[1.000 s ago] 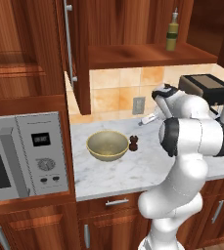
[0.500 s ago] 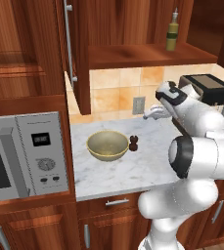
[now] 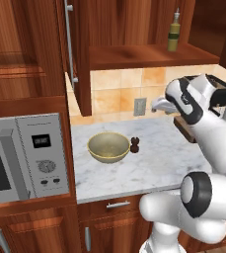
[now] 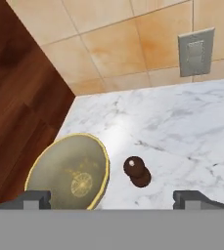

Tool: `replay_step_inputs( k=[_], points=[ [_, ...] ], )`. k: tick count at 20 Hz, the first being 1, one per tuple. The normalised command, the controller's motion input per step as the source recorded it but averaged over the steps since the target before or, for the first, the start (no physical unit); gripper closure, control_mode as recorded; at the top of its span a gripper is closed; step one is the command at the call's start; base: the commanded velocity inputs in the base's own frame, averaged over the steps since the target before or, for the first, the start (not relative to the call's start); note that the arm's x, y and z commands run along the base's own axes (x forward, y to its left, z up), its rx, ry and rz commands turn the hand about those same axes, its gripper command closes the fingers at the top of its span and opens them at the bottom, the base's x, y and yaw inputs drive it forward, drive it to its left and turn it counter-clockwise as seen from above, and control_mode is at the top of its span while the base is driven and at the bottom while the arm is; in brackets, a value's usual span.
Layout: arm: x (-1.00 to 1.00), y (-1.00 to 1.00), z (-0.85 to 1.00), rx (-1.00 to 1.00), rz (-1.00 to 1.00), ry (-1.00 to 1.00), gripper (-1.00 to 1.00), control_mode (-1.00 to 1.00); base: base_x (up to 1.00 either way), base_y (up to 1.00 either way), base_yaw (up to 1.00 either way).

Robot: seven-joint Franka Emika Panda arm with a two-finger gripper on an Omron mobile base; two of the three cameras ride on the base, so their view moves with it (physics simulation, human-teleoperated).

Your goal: Retrieve the bottle and the shaker from the cabinet and place them next to the mixing bowl on the counter. Then add garlic from the fridge to the mixing bowl.

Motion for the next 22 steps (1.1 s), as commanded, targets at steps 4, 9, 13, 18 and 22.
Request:
replay_step_inputs(
  k=[4, 9, 13, 18, 22],
  points=[
    [-0.30, 0.00, 0.50, -0.11, -0.03, -0.08, -1.00, -1.00, 0.00, 0.00, 0.00],
    [-0.14, -0.01, 0.32, -0.19, -0.03, -0.13, -1.00, -1.00, 0.00, 0.00, 0.00],
    [-0.24, -0.08, 0.83, -0.13, -0.09, -0.02, -1.00, -1.00, 0.00, 0.00, 0.00],
    [-0.26, -0.13, 1.00, -0.03, -0.19, -0.02, -1.00, -1.00, 0.00, 0.00, 0.00],
    [-0.08, -0.09, 0.87, 0.00, -0.23, -0.16, -1.00, -1.00, 0.00, 0.00, 0.00]
  ],
)
